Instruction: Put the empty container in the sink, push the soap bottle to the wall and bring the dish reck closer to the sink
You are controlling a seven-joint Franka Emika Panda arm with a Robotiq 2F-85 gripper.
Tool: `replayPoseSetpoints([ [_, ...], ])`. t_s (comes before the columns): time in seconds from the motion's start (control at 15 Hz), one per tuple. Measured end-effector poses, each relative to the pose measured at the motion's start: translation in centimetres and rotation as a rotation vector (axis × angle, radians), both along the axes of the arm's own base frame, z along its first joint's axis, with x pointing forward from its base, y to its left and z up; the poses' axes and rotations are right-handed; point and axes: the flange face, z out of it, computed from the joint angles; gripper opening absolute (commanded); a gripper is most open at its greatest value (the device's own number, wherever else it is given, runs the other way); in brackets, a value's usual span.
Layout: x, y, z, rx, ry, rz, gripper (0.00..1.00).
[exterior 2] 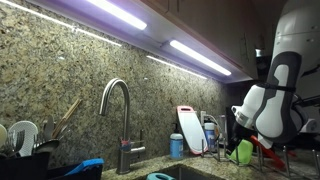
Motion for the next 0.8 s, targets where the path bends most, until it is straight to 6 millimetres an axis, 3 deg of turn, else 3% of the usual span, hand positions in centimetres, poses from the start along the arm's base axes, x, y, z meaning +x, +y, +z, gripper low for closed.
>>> replayPoseSetpoints([
  [0.47, -0.2, 0.0, -0.9, 0.0, 0.023, 0.012, 1.0],
  [0.53, -0.3, -0.1, -1.1, -0.005, 0.032, 0.017, 0.76],
  [0.6, -0.4, -0.2, -1.3, -0.008, 0.039, 0.019, 0.72],
  [0.8, -0.6, -0.2, -2.0, -0.009, 0.054, 0.02, 0.49],
])
